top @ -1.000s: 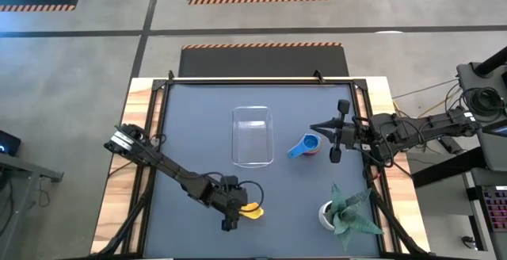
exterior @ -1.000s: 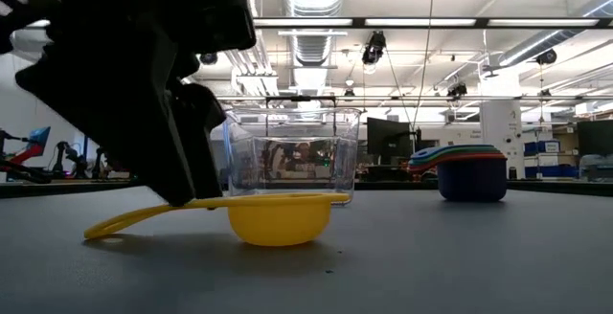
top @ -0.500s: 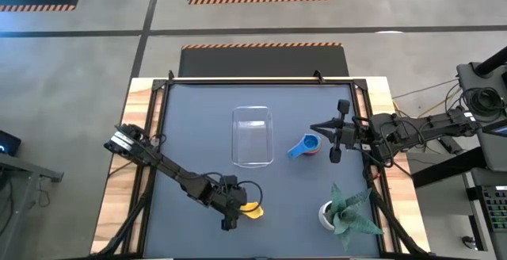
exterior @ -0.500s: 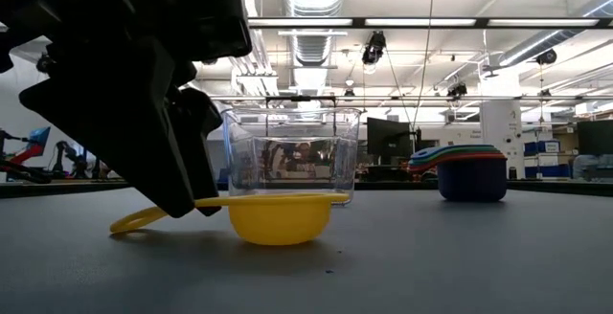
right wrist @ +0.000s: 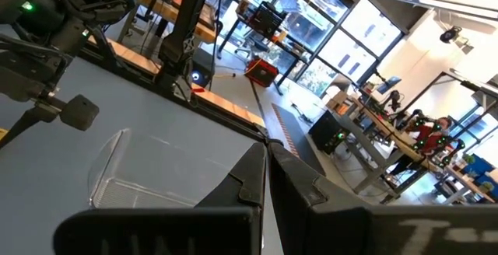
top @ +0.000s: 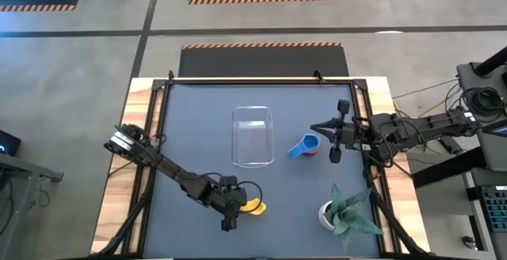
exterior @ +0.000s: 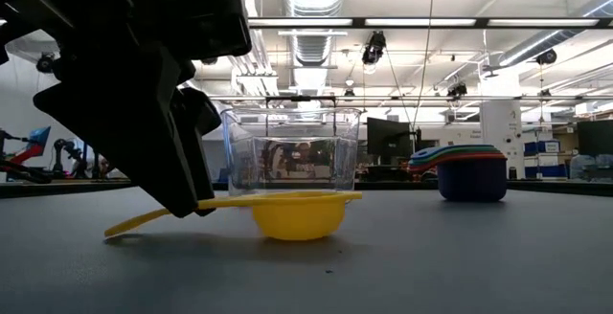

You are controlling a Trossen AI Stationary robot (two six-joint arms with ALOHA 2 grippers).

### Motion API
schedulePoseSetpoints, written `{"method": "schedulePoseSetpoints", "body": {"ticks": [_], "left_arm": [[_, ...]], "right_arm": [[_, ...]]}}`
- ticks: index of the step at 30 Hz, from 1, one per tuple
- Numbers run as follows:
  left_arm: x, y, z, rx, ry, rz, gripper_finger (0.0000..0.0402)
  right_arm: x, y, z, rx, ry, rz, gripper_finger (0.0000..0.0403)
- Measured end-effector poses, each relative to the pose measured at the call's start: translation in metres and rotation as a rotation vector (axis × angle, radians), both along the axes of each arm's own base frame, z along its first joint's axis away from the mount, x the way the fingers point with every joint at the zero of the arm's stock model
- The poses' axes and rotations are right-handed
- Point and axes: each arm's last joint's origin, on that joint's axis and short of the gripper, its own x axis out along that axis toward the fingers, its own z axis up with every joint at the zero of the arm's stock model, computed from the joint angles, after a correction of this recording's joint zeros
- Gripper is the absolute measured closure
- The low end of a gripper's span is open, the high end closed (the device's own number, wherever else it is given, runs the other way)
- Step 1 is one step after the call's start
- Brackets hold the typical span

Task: Nest measuring cups in basket
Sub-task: Stack the yellow measuring cup on top of the blue measuring cup

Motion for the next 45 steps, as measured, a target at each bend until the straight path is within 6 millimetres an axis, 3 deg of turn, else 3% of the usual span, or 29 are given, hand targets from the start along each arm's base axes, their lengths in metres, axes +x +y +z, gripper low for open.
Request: {"method": "schedulePoseSetpoints", "body": {"ticks": [15,25,29,45], "left_arm": [[0.001,0.000,0.001,-0.016,-0.005,0.015,0.0281],[0.002,0.001,0.001,0.072,-0.043,-0.004,0.0176],[0.002,0.002,0.001,0.125,-0.061,-0.020,0.0157],[0.007,0.000,-0.015,0.149,-0.080,-0.019,0.0207]], "right_arm": [[0.000,0.000,0.000,0.001,0.000,0.000,0.0394],[0.000,0.000,0.000,0.001,0.000,0.000,0.0394],[0.000,0.000,0.000,0.001,0.000,0.000,0.0394],[0.000,0.000,0.000,0.003,0.000,0.000,0.0394]]}}
